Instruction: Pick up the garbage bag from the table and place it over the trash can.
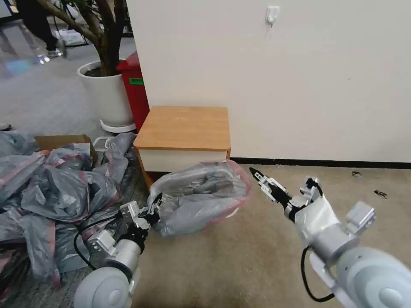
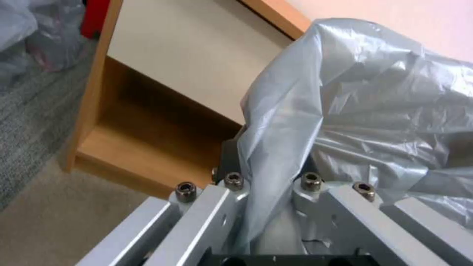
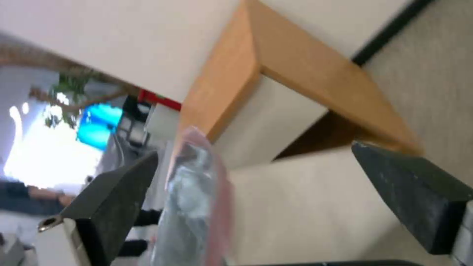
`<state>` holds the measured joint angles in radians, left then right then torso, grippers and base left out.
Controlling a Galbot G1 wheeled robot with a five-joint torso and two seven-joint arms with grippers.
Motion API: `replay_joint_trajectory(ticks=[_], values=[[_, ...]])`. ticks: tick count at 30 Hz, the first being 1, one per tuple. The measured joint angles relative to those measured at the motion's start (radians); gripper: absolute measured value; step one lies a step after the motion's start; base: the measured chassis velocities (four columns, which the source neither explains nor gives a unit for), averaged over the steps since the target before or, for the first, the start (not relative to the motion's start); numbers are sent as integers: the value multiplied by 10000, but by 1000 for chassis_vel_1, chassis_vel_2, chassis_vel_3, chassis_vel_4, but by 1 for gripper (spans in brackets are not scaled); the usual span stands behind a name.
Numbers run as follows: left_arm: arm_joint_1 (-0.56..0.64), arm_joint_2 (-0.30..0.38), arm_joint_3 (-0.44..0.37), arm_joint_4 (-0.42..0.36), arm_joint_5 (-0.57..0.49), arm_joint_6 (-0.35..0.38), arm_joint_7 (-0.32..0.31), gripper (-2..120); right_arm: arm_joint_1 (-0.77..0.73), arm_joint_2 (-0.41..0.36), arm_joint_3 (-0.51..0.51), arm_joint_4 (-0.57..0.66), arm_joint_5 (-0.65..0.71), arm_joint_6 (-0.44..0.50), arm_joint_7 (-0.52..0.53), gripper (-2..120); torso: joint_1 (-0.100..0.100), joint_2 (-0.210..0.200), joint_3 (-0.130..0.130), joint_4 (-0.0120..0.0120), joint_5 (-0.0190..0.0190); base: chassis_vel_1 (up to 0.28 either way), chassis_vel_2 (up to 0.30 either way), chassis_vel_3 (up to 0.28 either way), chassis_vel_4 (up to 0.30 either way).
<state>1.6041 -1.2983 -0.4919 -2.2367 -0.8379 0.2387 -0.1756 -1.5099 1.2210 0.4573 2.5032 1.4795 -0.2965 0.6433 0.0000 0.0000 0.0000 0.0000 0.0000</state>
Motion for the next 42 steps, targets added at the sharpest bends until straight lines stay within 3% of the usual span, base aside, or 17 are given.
replay_joint_trajectory(ticks=[7,13,16,28,31,39,42], values=[[11,-46,8,-73,-6,-2,-10,5,-151,615,-369,-9,430,151,193,97,0,0,0,0,-1,0,0,0,0],[35,-78,-11,-104,-12,0,-15,5,-152,860,-593,-17,263,111,-117,77,1,0,0,0,-1,0,0,0,0],[44,-136,-17,-116,-23,18,-50,5,-206,906,-717,-20,-11,67,-282,60,0,0,0,1,0,0,0,0,0],[19,-189,3,-116,-72,28,-204,5,-386,1007,-922,-30,-418,-34,-543,22,0,0,0,1,0,0,0,0,0],[-7,-208,6,-116,-182,29,-277,5,-403,983,-914,-30,-460,-50,-557,5,0,0,0,0,0,0,0,0,0],[-80,-219,10,-115,-518,52,-391,5,-501,918,-834,-31,-566,-147,-589,0,0,0,0,1,0,0,0,0,0],[-161,-202,-36,-204,-1305,228,-664,5,-668,865,-746,-31,-837,-421,-596,0,0,0,0,0,1,0,0,0,0]])
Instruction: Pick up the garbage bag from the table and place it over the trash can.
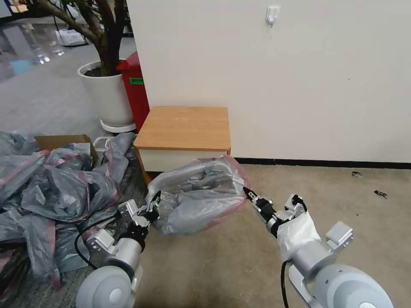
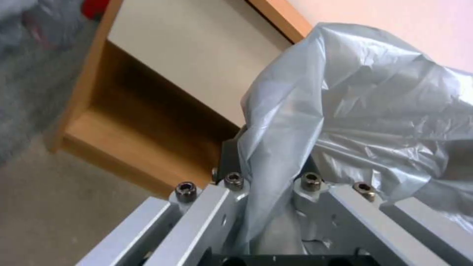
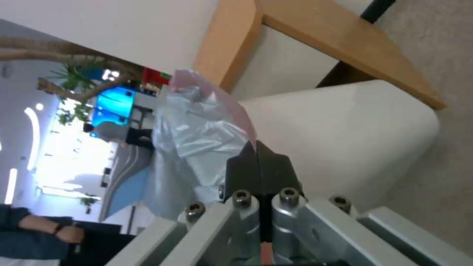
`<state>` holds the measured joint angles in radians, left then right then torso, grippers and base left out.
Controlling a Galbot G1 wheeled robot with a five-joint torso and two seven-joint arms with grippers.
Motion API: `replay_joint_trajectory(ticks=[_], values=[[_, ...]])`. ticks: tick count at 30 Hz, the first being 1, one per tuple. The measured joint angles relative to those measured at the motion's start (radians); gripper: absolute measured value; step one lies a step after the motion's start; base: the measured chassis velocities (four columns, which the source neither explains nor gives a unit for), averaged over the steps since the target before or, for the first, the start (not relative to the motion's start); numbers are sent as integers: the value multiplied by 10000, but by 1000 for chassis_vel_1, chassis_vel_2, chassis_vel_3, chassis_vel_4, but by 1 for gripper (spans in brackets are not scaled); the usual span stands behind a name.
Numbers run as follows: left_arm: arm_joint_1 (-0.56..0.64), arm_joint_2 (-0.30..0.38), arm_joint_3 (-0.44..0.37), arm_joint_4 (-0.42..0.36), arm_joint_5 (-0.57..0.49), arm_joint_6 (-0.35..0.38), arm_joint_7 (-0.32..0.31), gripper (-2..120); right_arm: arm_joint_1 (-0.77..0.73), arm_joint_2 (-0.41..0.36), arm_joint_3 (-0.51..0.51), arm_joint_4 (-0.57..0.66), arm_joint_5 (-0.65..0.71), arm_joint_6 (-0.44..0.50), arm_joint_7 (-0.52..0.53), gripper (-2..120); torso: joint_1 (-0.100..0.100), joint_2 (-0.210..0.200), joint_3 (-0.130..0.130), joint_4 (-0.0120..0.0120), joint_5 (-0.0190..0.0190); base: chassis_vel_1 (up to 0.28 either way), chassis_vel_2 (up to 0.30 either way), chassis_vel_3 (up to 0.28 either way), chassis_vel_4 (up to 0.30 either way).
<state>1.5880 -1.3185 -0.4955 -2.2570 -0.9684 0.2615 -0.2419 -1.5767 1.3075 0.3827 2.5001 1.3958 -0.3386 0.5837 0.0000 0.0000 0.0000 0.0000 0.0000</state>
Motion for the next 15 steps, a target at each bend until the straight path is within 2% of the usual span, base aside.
replay_joint_trajectory(ticks=[5,11,15], values=[[-63,26,-70,-76,-523,161,-138,5,-30,-98,106,-5,-470,-143,-221,0,0,0,0,0,0,0,0,0,0],[-77,115,-159,-191,-1143,432,-252,5,160,-256,103,-927,-2001,-227,-1412,0,0,0,0,1,1,0,0,0,0],[-95,143,-166,-200,-1241,489,-293,5,206,-273,86,-1110,-2392,-318,-1766,0,0,0,0,0,0,0,0,0,0]])
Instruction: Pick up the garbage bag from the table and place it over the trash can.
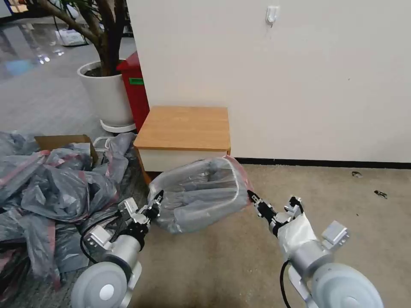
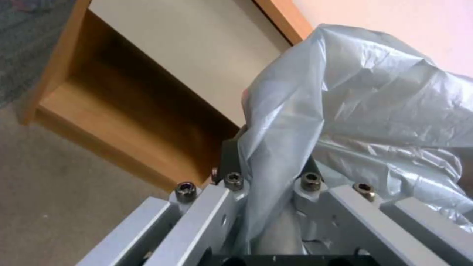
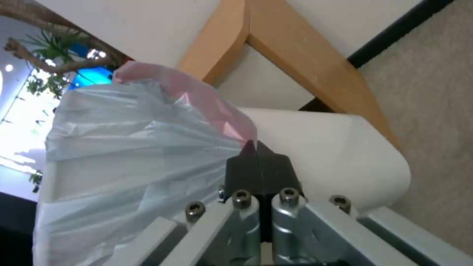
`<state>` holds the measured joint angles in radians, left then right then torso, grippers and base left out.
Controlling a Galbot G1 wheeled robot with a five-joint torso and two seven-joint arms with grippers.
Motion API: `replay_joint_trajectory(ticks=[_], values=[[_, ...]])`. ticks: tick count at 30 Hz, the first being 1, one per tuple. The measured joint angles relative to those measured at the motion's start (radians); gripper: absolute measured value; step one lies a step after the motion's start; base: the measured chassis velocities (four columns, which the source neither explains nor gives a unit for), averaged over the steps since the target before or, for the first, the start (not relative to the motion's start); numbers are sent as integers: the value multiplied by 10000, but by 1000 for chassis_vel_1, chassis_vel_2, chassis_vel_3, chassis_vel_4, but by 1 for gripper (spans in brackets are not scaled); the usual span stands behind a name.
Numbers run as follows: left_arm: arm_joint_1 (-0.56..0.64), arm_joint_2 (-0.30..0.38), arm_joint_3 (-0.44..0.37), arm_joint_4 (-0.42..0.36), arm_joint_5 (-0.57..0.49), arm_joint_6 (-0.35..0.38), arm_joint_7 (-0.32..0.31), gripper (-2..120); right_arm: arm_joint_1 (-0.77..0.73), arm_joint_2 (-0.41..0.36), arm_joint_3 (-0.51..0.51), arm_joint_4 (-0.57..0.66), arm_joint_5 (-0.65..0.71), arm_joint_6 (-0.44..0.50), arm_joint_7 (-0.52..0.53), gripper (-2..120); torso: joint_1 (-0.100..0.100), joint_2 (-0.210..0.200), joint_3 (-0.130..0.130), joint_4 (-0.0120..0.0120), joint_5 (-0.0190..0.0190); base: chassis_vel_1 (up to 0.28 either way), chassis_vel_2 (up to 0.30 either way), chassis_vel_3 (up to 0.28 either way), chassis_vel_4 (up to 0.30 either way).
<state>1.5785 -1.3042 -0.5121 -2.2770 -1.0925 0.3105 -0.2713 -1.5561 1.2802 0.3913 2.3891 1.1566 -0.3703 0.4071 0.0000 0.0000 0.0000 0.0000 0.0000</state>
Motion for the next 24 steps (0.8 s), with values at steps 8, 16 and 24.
replay_joint_trajectory(ticks=[8,16,24], values=[[-119,44,-68,209,64,6,-111,5,-355,-9,262,882,716,-360,250,18,0,0,0,0,-1,0,0,0,0],[-158,108,-367,502,-693,338,-200,5,-616,-37,999,1095,801,-360,-1130,46,0,0,0,-1,0,0,0,0,0],[-38,20,-398,411,-1336,650,-205,5,869,-48,858,-472,-361,-8,-3088,80,-1,0,0,1,2,0,0,0,0]])
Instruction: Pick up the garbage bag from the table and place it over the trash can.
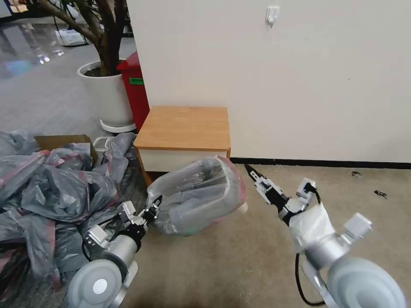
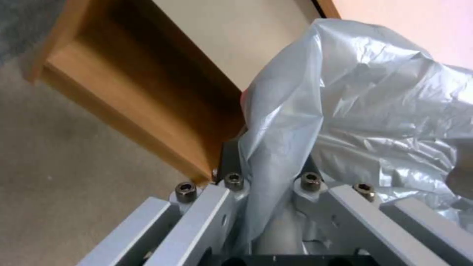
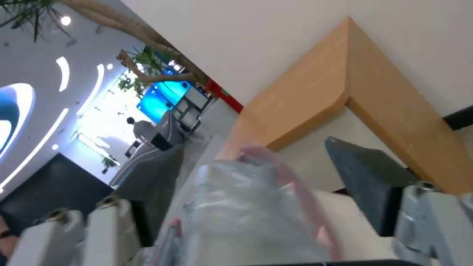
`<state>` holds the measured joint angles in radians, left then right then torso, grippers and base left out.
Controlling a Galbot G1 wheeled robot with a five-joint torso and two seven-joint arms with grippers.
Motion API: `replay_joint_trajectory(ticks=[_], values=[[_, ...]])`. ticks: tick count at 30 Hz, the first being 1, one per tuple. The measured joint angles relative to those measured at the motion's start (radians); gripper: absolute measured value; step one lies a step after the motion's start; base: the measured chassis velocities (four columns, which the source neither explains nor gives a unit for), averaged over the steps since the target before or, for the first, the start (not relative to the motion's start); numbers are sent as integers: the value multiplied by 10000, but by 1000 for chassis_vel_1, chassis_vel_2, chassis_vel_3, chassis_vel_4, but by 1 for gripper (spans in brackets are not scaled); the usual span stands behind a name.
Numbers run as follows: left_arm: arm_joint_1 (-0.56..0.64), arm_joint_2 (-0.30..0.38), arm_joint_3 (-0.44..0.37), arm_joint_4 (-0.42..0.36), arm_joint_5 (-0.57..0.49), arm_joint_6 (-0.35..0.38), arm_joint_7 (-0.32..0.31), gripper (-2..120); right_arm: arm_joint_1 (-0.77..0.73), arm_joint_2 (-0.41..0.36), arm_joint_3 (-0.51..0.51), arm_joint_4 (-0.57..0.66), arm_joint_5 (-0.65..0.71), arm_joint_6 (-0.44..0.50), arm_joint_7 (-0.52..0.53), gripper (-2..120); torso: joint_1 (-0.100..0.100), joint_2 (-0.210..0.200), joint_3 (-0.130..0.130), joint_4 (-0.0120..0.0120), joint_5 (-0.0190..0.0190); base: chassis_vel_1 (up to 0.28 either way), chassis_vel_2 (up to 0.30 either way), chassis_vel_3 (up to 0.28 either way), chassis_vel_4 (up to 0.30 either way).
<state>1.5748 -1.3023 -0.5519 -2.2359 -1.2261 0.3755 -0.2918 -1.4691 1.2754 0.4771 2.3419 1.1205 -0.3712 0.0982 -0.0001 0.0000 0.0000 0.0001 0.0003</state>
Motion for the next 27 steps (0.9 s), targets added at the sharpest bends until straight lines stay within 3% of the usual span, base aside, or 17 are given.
replay_joint_trajectory(ticks=[5,14,17,19,24,27], values=[[83,-5,1,-92,-26,69,88,5,331,120,-128,-506,-72,7,-37,96,0,0,0,0,-3,0,0,0,0],[80,-83,91,-166,3,74,155,5,369,227,-236,-709,149,-19,4,99,1,0,0,-1,-3,0,0,0,0],[88,-97,152,-215,39,74,198,5,397,300,-322,-760,234,-17,69,93,0,0,0,-1,-3,0,0,0,0],[123,-93,151,-276,60,73,315,5,424,389,-394,-763,369,50,184,78,0,0,0,-1,-3,0,0,0,0],[151,-75,139,-314,79,67,377,5,384,421,-427,-736,390,113,193,65,1,0,0,-1,-3,0,0,0,0],[144,-52,135,-332,82,56,394,5,367,441,-465,-676,395,134,193,48,1,0,0,-1,-3,0,0,0,0]])
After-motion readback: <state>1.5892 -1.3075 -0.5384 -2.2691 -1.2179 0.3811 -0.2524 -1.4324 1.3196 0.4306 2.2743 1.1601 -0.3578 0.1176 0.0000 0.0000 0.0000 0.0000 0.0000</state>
